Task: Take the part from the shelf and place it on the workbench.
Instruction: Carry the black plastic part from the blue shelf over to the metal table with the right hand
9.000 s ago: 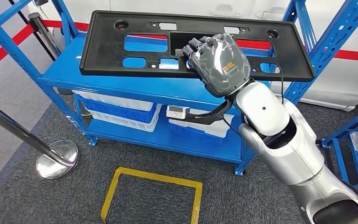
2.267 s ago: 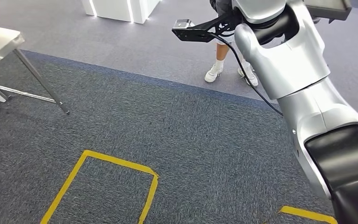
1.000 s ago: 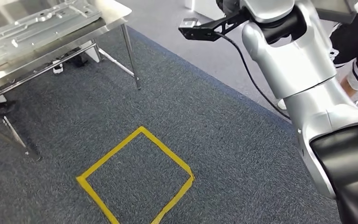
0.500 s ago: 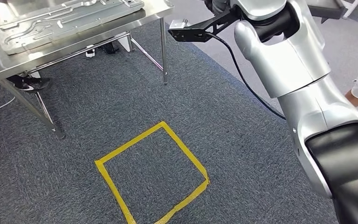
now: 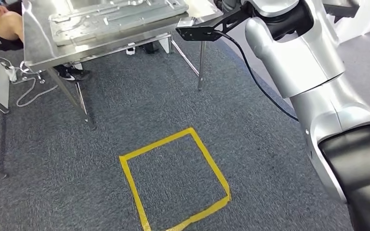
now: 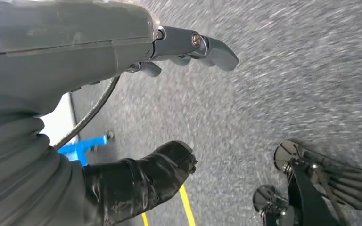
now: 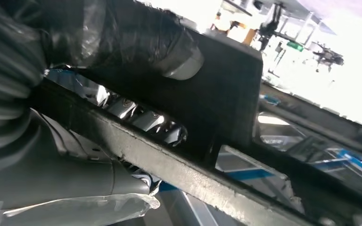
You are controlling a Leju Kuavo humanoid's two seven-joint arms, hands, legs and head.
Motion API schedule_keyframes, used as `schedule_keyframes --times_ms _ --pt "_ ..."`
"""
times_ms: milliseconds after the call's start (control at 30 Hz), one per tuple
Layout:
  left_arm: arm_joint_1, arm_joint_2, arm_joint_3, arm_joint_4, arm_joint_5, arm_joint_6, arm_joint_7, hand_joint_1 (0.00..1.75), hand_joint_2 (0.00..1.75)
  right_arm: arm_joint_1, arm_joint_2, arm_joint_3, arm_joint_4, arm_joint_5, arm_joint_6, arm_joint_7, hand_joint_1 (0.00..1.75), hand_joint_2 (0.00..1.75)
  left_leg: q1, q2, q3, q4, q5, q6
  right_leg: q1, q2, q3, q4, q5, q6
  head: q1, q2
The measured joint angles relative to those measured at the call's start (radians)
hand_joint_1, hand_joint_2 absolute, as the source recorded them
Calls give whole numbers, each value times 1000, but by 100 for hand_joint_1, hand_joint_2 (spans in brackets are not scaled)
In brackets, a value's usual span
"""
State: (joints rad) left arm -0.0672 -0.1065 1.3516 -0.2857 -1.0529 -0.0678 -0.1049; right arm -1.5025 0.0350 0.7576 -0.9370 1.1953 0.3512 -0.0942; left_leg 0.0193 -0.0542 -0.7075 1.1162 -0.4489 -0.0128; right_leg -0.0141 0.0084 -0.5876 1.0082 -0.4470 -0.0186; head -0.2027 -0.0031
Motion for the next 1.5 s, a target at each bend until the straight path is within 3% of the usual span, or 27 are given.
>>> schedule_keyframes --times_ms 33,67,100,133,200,267,333,400,467,533,600,633,667,767,833,933,1267,1400,1467,1500 --pt "-1 0 0 0 0 0 0 0 175 -1 0 0 1 0 0 0 175 175 0 29 -29 62 -30 -3 2 -13 2 -2 -1 -3 0 0" --pt "-1 0 0 0 0 0 0 0 175 -2 0 1 2 0 0 0 175 175 2 42 -59 123 -55 -6 3 -26 3 -2 -2 -4 0 0" --pt "-1 0 0 0 0 0 0 0 175 -2 0 3 3 0 -1 0 175 175 4 46 -78 164 -66 -9 4 -39 3 -1 -3 -4 0 0" --pt "-1 0 0 0 0 0 0 0 175 -1 0 6 4 -1 -1 -1 175 175 5 49 -81 170 -60 -11 4 -53 4 0 -5 -3 0 0" --pt "0 1 0 0 0 0 0 0 175 -1 1 11 6 -1 -1 -1 175 175 7 64 -26 72 -4 -14 4 -78 6 4 -11 3 0 0" --pt "-1 1 0 0 0 0 0 0 175 -2 1 13 6 -1 0 0 175 175 0 100 39 -47 33 -9 9 -97 7 13 -21 12 0 0" --pt "-2 0 0 0 -1 0 0 0 175 -3 1 14 7 0 -1 1 175 175 -8 112 55 -80 34 4 16 -111 6 19 -27 21 1 0" --pt "0 0 0 0 -4 0 -1 0 175 -3 0 15 6 3 -4 6 175 175 -7 94 54 -82 37 17 15 -118 8 21 -32 30 1 0" --pt "-2 0 0 0 -6 0 -3 0 175 -3 -2 16 5 10 -10 21 175 175 -4 82 58 -87 38 29 8 -84 -5 55 -59 38 1 0" --pt "-6 1 0 0 -8 0 -4 0 175 -4 -9 16 3 18 -11 40 175 175 -4 69 59 -89 39 39 3 -33 -59 167 -116 41 1 0" --pt "-7 1 0 0 -11 0 -3 0 175 -2 -18 16 1 25 -8 53 175 175 -9 55 60 -88 38 44 3 -16 -127 293 -157 40 1 0" --pt "-7 1 0 0 -13 0 -2 0 175 -2 -21 16 0 27 -6 56 175 175 -12 48 60 -88 38 45 4 -14 -143 314 -152 37 1 0" --pt "-7 2 0 0 -14 0 0 0 175 -1 -22 16 -1 29 -4 59 175 175 -15 42 61 -88 38 46 6 -13 -140 295 -128 32 1 0" --pt "-7 -1 2 0 -5 0 24 0 175 -3 -24 16 -10 36 0 59 175 175 -21 30 62 -87 38 45 21 -8 -56 99 -27 5 2 0" --pt "-7 -3 6 0 3 0 39 0 175 -3 -24 16 -15 38 3 59 175 175 -21 28 59 -85 38 43 27 -5 -25 29 -9 0 1 0" --pt "-7 -4 11 0 4 0 43 0 175 -2 -24 16 -20 41 2 60 175 175 -20 28 57 -84 38 42 28 -7 -22 22 -7 9 1 0" --pt "-7 -4 22 0 18 -8 8 0 175 -2 -30 16 -29 55 0 65 175 175 -19 29 60 -91 42 35 29 -5 -24 23 -6 6 1 0" --pt "-7 -3 23 0 18 -9 4 0 175 -3 -31 15 -33 58 0 61 175 175 -19 30 74 -112 46 50 25 -5 -19 16 -7 14 1 0" --pt "-7 -3 23 0 18 -10 4 0 175 -7 -33 14 -36 58 0 57 175 175 -14 34 92 -137 55 56 23 -4 -37 66 -41 21 2 0" --pt "-7 -4 23 0 18 -10 4 0 175 -8 -34 14 -37 59 0 56 175 175 -13 36 96 -142 57 57 19 -4 -63 122 -71 25 2 0"
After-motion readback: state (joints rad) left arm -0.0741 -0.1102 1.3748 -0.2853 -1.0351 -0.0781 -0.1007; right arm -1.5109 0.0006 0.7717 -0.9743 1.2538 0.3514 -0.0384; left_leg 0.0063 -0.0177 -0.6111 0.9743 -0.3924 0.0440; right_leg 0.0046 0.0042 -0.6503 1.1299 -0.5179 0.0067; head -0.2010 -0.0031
